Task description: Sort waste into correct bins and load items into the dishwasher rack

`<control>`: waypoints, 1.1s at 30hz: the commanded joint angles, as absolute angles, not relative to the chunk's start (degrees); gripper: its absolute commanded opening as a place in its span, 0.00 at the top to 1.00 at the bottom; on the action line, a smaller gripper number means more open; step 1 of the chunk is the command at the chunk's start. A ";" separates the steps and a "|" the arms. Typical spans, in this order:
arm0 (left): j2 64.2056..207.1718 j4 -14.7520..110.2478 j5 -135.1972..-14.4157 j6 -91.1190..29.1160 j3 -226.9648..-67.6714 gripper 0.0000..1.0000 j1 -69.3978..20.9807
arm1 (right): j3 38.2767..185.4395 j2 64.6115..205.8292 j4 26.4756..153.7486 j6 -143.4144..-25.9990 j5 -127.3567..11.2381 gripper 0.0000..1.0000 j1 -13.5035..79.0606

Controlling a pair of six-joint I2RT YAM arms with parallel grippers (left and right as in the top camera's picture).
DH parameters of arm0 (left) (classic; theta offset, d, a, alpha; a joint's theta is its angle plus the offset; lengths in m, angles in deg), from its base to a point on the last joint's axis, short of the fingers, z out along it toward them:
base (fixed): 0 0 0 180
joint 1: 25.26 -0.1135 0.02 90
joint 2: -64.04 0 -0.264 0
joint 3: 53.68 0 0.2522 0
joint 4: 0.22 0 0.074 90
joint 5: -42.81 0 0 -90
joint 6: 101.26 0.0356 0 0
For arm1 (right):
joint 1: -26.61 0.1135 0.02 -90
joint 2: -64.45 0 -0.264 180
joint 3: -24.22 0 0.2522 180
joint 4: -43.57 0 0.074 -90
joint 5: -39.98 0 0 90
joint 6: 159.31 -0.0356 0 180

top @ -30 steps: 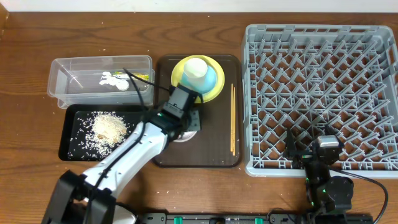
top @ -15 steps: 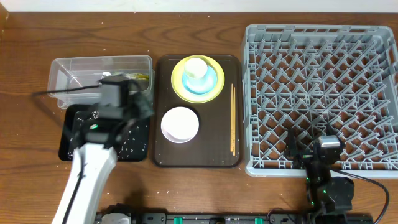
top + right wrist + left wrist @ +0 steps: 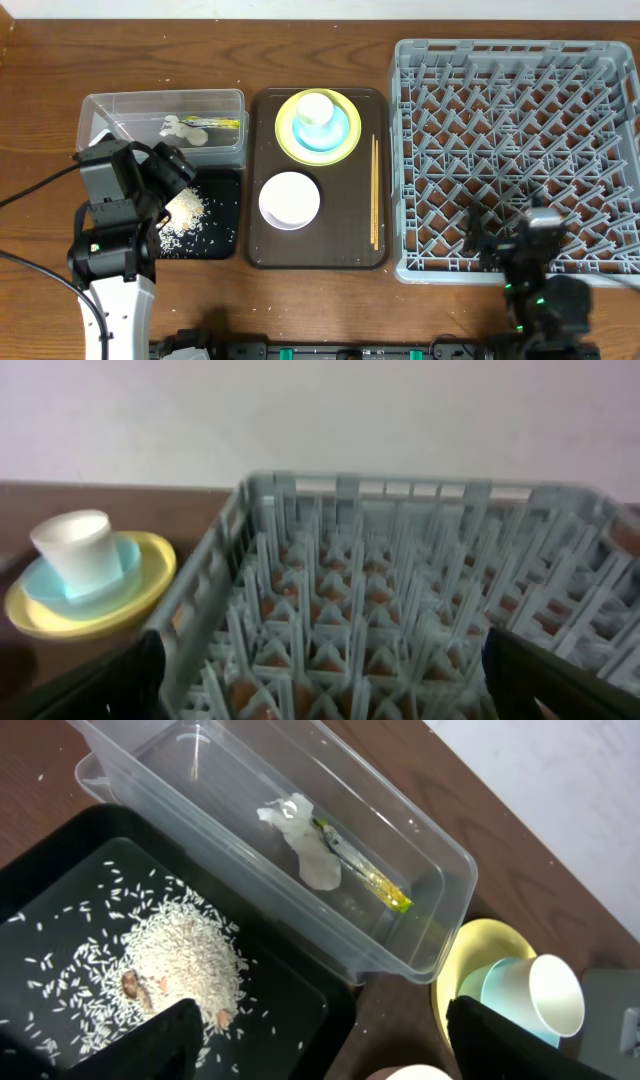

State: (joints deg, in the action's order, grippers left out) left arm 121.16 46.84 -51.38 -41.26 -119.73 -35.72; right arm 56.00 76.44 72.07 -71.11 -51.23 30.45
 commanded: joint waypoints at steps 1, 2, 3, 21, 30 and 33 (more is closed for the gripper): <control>121.75 46.97 -51.20 -41.15 -121.22 0.17 -36.02 | 69.49 87.80 75.50 -74.83 -50.55 0.01 30.98; 121.93 46.97 -51.20 -41.15 -121.20 0.16 -36.00 | 74.17 92.30 77.99 -75.40 -51.32 0.01 31.00; 122.06 46.97 -51.20 -41.15 -121.20 0.15 -36.02 | 80.02 97.77 81.62 -75.64 -52.72 0.01 31.00; 122.87 46.97 -51.20 -41.15 -121.20 0.08 -36.02 | 138.38 159.80 120.33 -84.20 -62.44 0.01 58.78; 122.87 46.97 -51.20 -41.15 -121.20 0.07 -36.02 | 138.38 171.40 117.47 -94.63 -54.86 0.59 63.11; 122.87 46.97 -51.20 -41.15 -121.20 0.07 -36.02 | 138.38 174.77 119.41 -102.45 -45.02 0.59 63.85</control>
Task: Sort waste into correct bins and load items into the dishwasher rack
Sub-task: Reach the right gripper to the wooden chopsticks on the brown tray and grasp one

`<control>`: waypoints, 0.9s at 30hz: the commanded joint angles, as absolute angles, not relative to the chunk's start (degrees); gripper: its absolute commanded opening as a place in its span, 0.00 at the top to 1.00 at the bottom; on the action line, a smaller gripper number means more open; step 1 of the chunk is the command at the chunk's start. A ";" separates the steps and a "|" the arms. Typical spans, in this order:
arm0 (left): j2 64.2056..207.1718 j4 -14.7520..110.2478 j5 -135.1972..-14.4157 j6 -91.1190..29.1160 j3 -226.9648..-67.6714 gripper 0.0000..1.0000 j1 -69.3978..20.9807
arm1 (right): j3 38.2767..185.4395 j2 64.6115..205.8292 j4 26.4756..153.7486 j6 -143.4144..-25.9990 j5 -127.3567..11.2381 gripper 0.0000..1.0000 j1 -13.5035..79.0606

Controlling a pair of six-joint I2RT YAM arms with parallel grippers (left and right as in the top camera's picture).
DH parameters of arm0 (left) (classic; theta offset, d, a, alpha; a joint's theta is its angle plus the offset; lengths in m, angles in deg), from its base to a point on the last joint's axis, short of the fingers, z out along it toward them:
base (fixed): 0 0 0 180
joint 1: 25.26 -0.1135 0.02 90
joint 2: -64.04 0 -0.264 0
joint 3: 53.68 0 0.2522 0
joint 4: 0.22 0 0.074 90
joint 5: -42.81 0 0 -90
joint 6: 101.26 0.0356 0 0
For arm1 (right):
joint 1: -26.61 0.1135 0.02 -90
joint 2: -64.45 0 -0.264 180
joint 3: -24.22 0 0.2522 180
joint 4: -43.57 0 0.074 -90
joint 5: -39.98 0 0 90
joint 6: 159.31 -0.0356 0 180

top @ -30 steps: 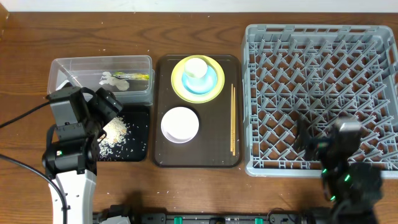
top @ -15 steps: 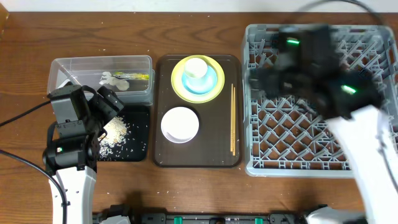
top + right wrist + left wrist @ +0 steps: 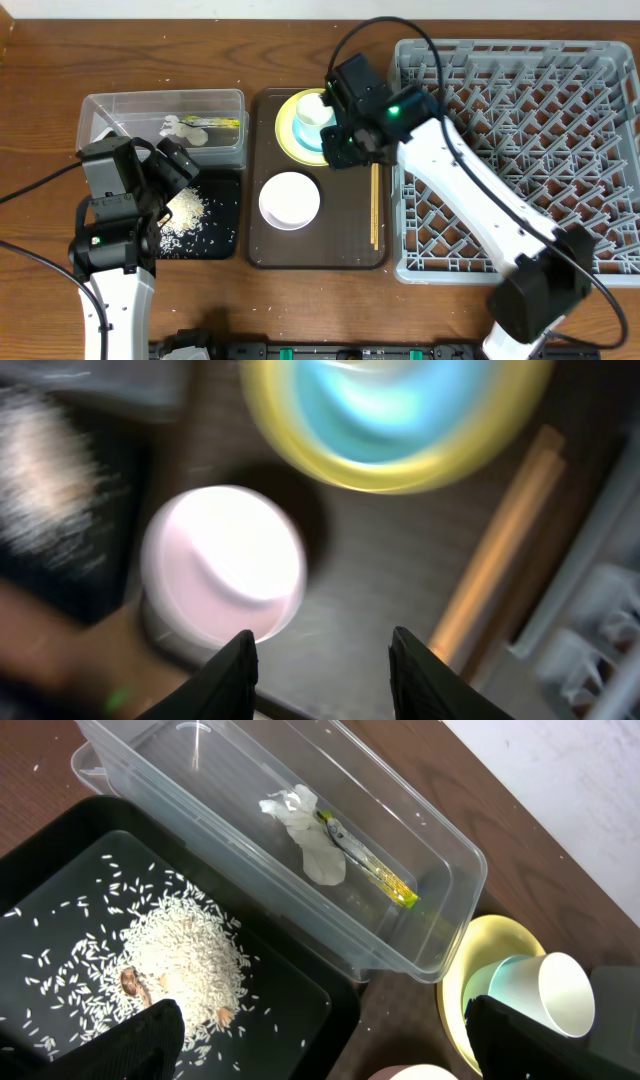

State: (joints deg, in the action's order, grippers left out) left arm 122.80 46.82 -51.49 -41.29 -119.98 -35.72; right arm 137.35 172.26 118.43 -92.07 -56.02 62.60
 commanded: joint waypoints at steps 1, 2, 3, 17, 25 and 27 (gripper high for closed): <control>122.87 46.97 -51.20 -41.15 -121.20 0.07 -36.02 | 138.38 175.71 119.65 -103.88 -43.12 0.59 64.13; 122.87 46.97 -51.20 -41.15 -121.20 0.07 -36.02 | 138.38 176.98 119.78 -105.06 -41.15 0.59 64.50; 122.87 46.97 -51.20 -41.15 -121.20 0.07 -36.02 | 138.38 178.25 119.70 -105.60 -39.95 0.59 64.74; 122.87 46.97 -51.20 -41.15 -121.20 0.07 -36.02 | 138.25 188.34 120.13 -109.14 -39.30 0.57 64.70; 122.87 46.97 -51.20 -41.15 -121.20 0.07 -36.02 | 135.02 188.32 119.08 -111.09 -39.40 0.54 64.42; 122.87 46.97 -51.20 -41.15 -121.20 0.07 -36.00 | 133.59 188.32 118.38 -111.09 -39.27 0.53 64.31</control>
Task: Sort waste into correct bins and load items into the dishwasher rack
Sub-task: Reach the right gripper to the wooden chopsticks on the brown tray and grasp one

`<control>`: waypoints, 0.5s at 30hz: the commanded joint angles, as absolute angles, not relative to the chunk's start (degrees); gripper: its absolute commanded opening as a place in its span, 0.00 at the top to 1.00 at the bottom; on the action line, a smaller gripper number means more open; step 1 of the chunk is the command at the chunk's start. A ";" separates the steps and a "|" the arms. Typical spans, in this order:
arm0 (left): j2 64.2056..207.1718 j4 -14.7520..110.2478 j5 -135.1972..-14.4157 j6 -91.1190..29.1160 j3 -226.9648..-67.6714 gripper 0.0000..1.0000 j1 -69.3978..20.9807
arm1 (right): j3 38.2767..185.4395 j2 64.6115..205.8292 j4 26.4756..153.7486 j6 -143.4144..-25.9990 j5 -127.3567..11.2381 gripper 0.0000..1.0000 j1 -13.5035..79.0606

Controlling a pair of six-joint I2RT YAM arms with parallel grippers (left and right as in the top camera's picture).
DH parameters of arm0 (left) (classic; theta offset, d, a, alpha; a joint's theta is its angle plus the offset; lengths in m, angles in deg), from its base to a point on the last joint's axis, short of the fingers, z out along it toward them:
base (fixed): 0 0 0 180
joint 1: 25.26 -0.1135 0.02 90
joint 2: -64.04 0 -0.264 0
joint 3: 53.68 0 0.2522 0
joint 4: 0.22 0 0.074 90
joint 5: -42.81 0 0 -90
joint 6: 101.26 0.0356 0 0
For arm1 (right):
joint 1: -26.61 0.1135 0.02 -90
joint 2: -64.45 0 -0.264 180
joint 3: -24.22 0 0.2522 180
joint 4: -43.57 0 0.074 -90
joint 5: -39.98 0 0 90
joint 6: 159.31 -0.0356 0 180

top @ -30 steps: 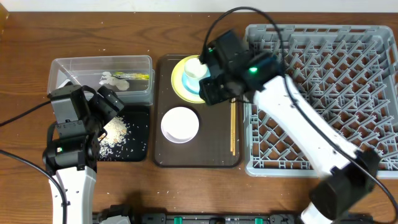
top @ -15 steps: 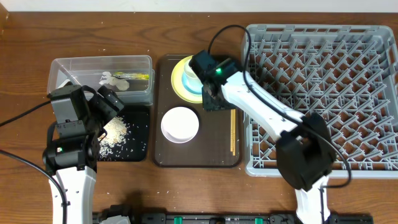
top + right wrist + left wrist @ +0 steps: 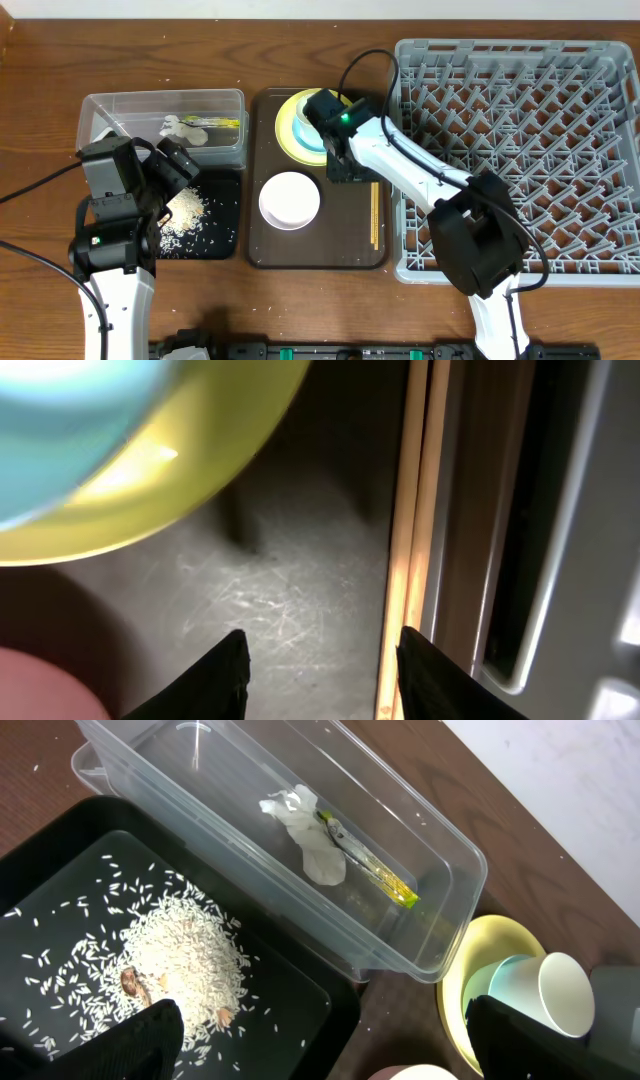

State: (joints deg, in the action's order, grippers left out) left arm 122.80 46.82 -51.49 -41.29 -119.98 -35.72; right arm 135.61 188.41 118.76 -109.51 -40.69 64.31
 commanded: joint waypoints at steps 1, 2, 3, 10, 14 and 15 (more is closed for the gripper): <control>122.87 46.97 -51.20 -41.15 -121.20 0.07 -36.02 | 133.09 188.34 118.17 -111.09 -39.23 0.53 64.24; 122.87 46.97 -51.20 -41.15 -121.20 0.07 -36.02 | 132.79 188.32 118.14 -111.09 -39.03 0.53 64.13; 122.87 46.97 -51.20 -41.15 -121.20 0.07 -36.02 | 132.55 188.34 118.19 -111.09 -38.46 0.52 64.07; 122.87 46.97 -51.20 -41.15 -121.20 0.07 -36.02 | 130.49 188.34 117.66 -111.13 -38.27 0.48 64.07; 122.87 46.97 -51.20 -41.15 -121.20 0.07 -36.02 | 127.28 188.34 115.08 -111.50 -39.62 0.45 63.96; 122.87 46.97 -51.20 -41.15 -121.20 0.07 -36.02 | 126.47 188.32 114.34 -111.50 -40.04 0.45 63.85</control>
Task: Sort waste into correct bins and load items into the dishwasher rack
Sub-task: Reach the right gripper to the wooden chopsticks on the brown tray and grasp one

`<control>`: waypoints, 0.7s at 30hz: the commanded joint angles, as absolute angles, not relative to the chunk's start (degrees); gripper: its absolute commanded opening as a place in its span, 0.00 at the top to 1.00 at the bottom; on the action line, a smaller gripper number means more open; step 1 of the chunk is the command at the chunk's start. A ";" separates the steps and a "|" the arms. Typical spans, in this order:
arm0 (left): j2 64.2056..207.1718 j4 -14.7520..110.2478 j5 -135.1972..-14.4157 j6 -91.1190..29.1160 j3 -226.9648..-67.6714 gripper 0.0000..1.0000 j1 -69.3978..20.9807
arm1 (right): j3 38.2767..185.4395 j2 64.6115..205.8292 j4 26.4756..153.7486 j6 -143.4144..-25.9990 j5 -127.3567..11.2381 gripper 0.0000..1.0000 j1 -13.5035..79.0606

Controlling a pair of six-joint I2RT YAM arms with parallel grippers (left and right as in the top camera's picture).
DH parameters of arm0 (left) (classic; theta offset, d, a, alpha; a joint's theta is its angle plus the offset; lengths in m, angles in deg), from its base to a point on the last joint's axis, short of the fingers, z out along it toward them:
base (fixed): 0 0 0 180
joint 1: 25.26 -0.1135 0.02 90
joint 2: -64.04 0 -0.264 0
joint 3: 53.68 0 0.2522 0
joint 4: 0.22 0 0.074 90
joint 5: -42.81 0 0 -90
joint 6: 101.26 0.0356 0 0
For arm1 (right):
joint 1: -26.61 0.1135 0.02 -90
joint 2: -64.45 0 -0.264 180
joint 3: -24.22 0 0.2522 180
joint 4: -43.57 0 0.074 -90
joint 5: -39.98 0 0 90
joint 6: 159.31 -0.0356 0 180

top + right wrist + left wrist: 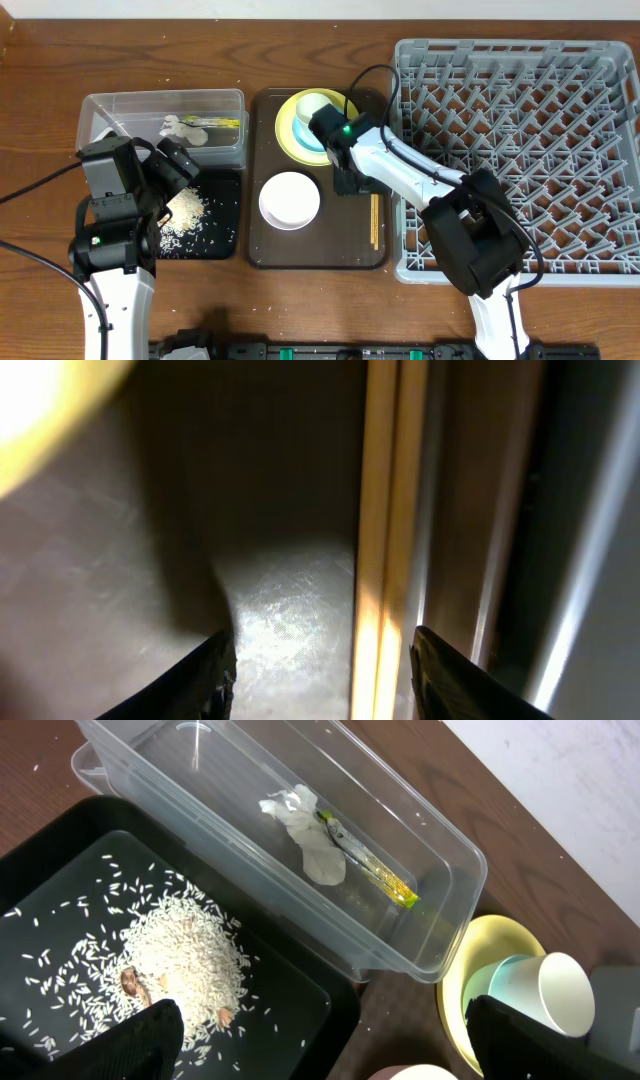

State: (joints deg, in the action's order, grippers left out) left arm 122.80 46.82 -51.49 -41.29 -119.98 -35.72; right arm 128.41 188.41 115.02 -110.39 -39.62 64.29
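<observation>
A pair of wooden chopsticks [375, 218] [385, 530] lies along the right side of the brown tray [262, 250]. My right gripper [350, 182] [325, 680] is low over the tray, open, with the chopsticks between its fingers and nearer the right one. A white bowl [290, 199] sits on the tray. Behind it a yellow plate [288, 138] holds a blue dish and a white cup [316, 106]. My left gripper [172, 172] [320, 1055] hangs open over the black tray of rice [185, 955].
The grey dishwasher rack [520, 150] fills the right side, its left wall close to the chopsticks. A clear bin [100, 105] at the back left holds a crumpled tissue [305, 835] and a yellow-green wrapper [375, 875]. The black tray [225, 215] lies in front of it.
My right gripper has come lower and a little toward the front along the chopsticks, which now fill more of its view. The left arm has not moved.
My right arm first stood at the front right, by the rack's near edge. Then it was over the tray near the yellow plate and white bowl. After that it was down beside the chopsticks, and now it straddles them. The left gripper stayed over the rice throughout.
</observation>
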 commanded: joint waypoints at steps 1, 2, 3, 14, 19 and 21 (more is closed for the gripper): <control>122.87 46.97 -51.20 -41.15 -121.20 0.07 -36.02 | 125.51 188.32 113.38 -111.50 -40.93 0.45 63.72; 122.87 46.97 -51.20 -41.15 -121.20 0.07 -36.02 | 124.90 188.32 112.77 -111.50 -41.68 0.45 63.52; 122.87 46.97 -51.20 -41.15 -121.20 0.07 -36.02 | 124.44 188.32 112.20 -111.48 -42.73 0.46 63.32; 122.87 46.97 -51.20 -41.15 -121.20 0.07 -36.02 | 126.01 187.75 112.44 -106.63 -44.74 0.53 63.39; 122.87 46.97 -51.20 -41.15 -121.20 0.07 -36.02 | 127.76 186.86 114.10 -105.27 -44.13 0.51 63.37; 122.87 46.97 -51.20 -41.15 -121.20 0.07 -36.02 | 128.68 186.44 114.60 -104.33 -44.08 0.51 63.32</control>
State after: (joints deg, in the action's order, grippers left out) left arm 122.80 46.82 -51.49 -41.29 -119.98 -35.72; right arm 126.84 187.16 114.23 -106.65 -44.10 63.37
